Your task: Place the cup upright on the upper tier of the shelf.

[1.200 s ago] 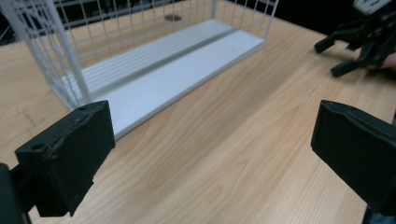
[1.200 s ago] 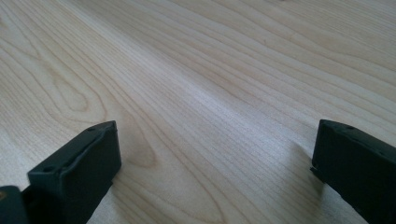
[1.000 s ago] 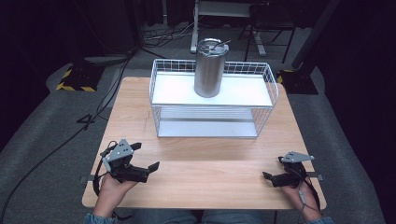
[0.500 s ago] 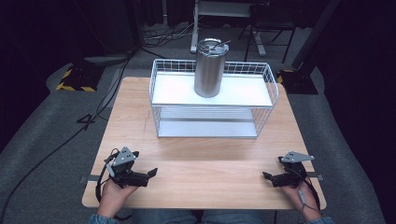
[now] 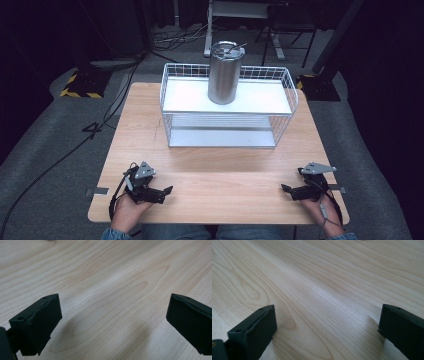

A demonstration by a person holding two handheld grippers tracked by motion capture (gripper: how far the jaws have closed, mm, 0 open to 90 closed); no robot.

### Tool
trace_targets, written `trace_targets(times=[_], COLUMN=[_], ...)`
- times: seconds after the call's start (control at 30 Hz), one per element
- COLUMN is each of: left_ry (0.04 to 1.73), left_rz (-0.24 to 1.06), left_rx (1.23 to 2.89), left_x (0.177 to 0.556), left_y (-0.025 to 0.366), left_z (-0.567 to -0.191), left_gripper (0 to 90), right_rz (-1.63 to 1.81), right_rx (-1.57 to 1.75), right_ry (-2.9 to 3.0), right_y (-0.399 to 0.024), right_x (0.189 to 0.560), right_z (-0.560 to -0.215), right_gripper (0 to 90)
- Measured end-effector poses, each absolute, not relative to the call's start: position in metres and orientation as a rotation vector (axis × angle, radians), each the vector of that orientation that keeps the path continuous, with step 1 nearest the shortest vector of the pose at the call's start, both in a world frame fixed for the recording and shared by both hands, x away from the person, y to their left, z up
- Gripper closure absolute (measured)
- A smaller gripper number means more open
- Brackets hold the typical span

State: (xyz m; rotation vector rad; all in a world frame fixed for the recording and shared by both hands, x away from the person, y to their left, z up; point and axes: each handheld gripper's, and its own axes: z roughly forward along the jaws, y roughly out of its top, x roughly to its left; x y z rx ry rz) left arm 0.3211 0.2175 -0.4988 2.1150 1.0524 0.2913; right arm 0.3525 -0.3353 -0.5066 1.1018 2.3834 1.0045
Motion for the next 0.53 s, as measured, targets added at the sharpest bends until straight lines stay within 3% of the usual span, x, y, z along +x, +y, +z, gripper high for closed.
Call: trace_targets(times=[0.1,0.3,0.53], left_ry=[1.079,1.080,1.079], left_rz=[0.270,0.387,0.387], left_rx=[2.131,2.203,2.206], left_x=[0.323,0.320,0.320], left_y=[0.217,0.207,0.207], left_z=[-0.504,-0.506,-0.506], left_gripper=[0.4,0.7,0.6], right_rz=[1.005,1.004,1.001], right_rx=[1.102,1.102,1.103], right_ry=[2.383,2.383,2.388], right_y=[-0.335,-0.335,-0.335], right_x=[0.353,0.352,0.353], right_z=[-0.507,-0.507,-0.506], right_gripper=[1.9,1.9,1.7])
